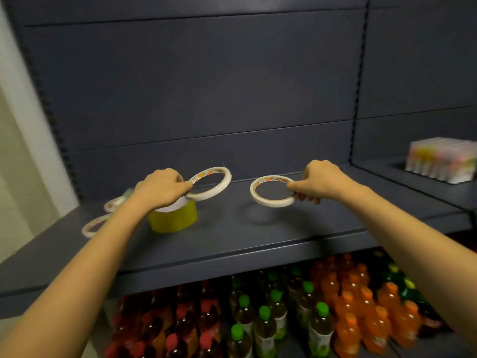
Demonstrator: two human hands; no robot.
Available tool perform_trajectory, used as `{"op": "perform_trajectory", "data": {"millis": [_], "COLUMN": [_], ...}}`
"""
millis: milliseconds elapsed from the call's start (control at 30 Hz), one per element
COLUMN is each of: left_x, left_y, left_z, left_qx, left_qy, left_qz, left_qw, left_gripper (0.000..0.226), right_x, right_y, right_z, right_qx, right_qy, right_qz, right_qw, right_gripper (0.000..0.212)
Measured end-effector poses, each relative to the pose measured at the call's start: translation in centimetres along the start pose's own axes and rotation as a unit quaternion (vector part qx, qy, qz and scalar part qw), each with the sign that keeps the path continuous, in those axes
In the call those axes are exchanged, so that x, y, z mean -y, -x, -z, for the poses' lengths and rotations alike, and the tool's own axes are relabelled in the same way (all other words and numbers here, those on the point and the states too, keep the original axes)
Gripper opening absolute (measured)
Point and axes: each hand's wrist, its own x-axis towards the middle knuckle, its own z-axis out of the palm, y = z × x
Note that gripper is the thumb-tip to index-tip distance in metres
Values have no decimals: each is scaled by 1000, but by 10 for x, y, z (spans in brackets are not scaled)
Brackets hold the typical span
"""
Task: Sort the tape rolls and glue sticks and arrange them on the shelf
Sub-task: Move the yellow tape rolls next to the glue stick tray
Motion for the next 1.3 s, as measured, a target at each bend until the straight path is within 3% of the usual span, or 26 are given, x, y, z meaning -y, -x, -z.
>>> {"op": "perform_trajectory", "data": {"millis": [433,867,1000,1300], "left_x": [-323,-563,-621,-760], "left_y": [-1,38,35,-14], "left_z": [-111,-180,-192,-225], "left_qx": [49,50,44,22], "left_qy": [18,49,57,38], "left_qz": [-222,-323,-370,-384], "left_qw": [974,944,926,922], "left_gripper": [41,38,47,34], "right_x": [-255,-464,-514,-628], "right_y": [103,184,188,160], "right_z": [152,261,283,335], "right_qx": [-76,-156,-158,-175], "right_qy": [97,167,150,182], "right_qz": [-198,-318,-337,-355], "right_qw": [972,920,916,900], "right_gripper": [41,55,46,48]}}
